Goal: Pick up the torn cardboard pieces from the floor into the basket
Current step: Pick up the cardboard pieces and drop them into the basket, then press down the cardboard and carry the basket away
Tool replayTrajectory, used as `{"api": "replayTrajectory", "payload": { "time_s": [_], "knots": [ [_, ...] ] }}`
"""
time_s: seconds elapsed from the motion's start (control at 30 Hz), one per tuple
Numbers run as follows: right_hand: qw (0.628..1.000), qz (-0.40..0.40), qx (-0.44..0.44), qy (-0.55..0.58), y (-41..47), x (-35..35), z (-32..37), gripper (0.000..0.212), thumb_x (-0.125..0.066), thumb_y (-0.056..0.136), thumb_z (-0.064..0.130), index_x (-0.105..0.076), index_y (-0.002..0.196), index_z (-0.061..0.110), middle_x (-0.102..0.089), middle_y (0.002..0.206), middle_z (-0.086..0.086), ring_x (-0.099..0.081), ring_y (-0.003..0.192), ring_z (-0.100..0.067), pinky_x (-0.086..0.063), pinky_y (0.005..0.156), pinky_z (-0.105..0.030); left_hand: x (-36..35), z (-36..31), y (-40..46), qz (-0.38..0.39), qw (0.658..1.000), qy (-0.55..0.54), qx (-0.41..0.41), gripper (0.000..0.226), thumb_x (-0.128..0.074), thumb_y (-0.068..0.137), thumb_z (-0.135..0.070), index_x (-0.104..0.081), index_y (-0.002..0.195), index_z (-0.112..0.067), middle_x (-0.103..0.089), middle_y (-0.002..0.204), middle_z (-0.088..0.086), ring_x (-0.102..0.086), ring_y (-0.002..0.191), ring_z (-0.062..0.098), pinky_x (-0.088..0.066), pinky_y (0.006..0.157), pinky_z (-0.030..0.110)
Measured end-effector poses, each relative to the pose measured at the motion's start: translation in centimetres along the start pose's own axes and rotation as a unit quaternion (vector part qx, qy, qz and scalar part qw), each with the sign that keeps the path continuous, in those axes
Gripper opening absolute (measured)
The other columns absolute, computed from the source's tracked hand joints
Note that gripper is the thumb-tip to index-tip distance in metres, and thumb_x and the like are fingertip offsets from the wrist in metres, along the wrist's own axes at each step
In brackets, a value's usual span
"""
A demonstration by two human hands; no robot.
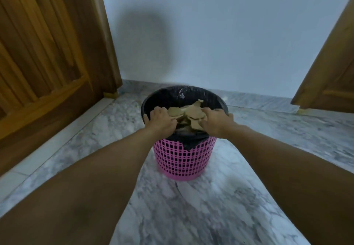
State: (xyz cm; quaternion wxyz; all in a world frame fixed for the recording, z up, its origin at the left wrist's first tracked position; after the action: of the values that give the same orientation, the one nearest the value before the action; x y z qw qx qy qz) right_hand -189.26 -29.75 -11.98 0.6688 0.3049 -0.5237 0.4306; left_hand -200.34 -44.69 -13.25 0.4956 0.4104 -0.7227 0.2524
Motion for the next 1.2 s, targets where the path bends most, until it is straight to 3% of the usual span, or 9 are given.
{"api": "replayTrajectory", "payload": {
  "time_s": [0.2,0.37,0.47,0.63,0.87,0.97,1.07,1.13,1.2],
  "knots": [
    [0.995,-0.019,-0.098,-0.002,-0.4,-1.5,-3.7,0.050,-0.046,0.091,0.039,-0.046,0.136,0.017,-0.031,0.153,-0.012,-0.021,0.142,-0.035,-0.026,0.110,-0.055,-2.6,3.1,0.2,0.074,0.995,0.046,0.043,0.077,-0.026,0.094,-0.062,-0.014,0.152,-0.014,0.009,0.161,0.008,0.018,0.146,0.026,0.010,0.116,0.055],
    [0.961,-0.008,-0.177,0.211,0.6,-3.3,-4.9,0.086,-0.051,0.093,0.024,0.009,0.154,0.010,0.014,0.162,-0.011,-0.016,0.146,-0.040,-0.033,0.113,-0.050,-2.0,4.2,1.0,-0.007,0.992,-0.017,0.126,0.086,-0.046,0.093,-0.042,0.005,0.151,-0.005,0.017,0.158,0.013,0.015,0.146,0.030,0.005,0.117,0.050],
    [0.896,-0.026,-0.253,0.364,1.2,-4.7,-5.9,0.094,-0.055,0.095,0.025,0.018,0.152,0.013,0.000,0.162,-0.016,-0.032,0.138,-0.045,-0.049,0.098,-0.051,-1.8,5.5,1.3,-0.035,0.952,-0.208,0.221,0.089,-0.055,0.092,-0.024,0.009,0.151,-0.004,0.007,0.160,0.014,-0.003,0.147,0.031,-0.009,0.120,0.043],
    [0.774,0.025,-0.300,0.557,0.7,-6.5,-5.4,0.046,-0.049,0.091,-0.003,-0.042,0.136,0.007,-0.037,0.143,-0.011,-0.047,0.120,-0.049,-0.060,0.056,-0.052,-2.3,6.3,1.1,-0.043,0.909,-0.325,0.259,0.074,-0.048,0.093,-0.015,-0.004,0.151,-0.006,-0.034,0.148,0.020,-0.043,0.128,0.036,-0.040,0.107,0.040],
    [0.765,0.001,-0.358,0.536,-2.8,-5.2,-6.2,0.044,-0.049,0.086,-0.005,-0.041,0.129,0.001,-0.057,0.116,-0.027,-0.069,0.073,-0.040,-0.058,0.046,-0.041,-1.8,4.3,-1.2,-0.027,0.917,-0.315,0.243,0.070,-0.050,0.092,-0.007,-0.010,0.149,-0.003,-0.037,0.145,0.022,-0.043,0.129,0.035,-0.036,0.107,0.040],
    [0.754,-0.006,-0.405,0.517,-5.7,-5.5,-6.8,0.062,-0.051,0.073,-0.001,-0.038,0.134,-0.002,-0.056,0.111,-0.030,-0.068,0.074,-0.045,-0.059,0.059,-0.058,-2.0,3.9,-3.6,0.004,0.918,-0.310,0.248,0.079,-0.053,0.089,-0.004,-0.003,0.150,-0.006,-0.038,0.145,0.022,-0.044,0.128,0.036,-0.039,0.105,0.041],
    [0.749,0.014,-0.451,0.485,-9.3,-4.6,-6.2,0.053,-0.050,0.081,-0.005,-0.035,0.131,0.000,-0.053,0.110,-0.025,-0.066,0.075,-0.040,-0.060,0.059,-0.051,-1.8,3.5,-7.0,0.073,0.926,-0.268,0.257,0.091,-0.056,0.088,-0.004,0.011,0.151,-0.009,-0.019,0.153,0.021,-0.038,0.133,0.038,-0.039,0.103,0.042],
    [0.771,0.061,-0.478,0.416,-12.0,-3.9,-6.0,0.053,-0.051,0.088,-0.002,-0.028,0.135,0.003,-0.051,0.114,-0.024,-0.062,0.074,-0.035,-0.055,0.046,-0.034,-1.1,3.4,-9.1,0.124,0.951,-0.172,0.227,0.103,-0.064,0.086,-0.020,0.016,0.150,-0.010,0.004,0.158,0.017,-0.018,0.143,0.039,-0.029,0.112,0.046],
    [0.827,0.108,-0.472,0.286,-13.9,-2.8,-5.8,0.072,-0.061,0.086,0.004,-0.016,0.142,0.005,-0.045,0.125,-0.024,-0.058,0.097,-0.039,-0.053,0.058,-0.037,0.0,2.9,-10.3,0.142,0.983,-0.001,0.118,0.114,-0.063,0.080,-0.053,0.014,0.150,-0.006,0.016,0.157,0.018,0.006,0.146,0.038,-0.008,0.117,0.052]
  ]
}}
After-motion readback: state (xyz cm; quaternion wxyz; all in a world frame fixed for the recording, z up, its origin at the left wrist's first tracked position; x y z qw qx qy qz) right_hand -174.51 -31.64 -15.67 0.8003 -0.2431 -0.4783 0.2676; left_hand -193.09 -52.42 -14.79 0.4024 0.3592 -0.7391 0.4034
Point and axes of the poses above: each hand's wrist, its own y-axis towards the middle knuckle, its own x-axis out of the back of the hand, z = x × y, the point moved 7 cm from there along y, towards the middle knuckle
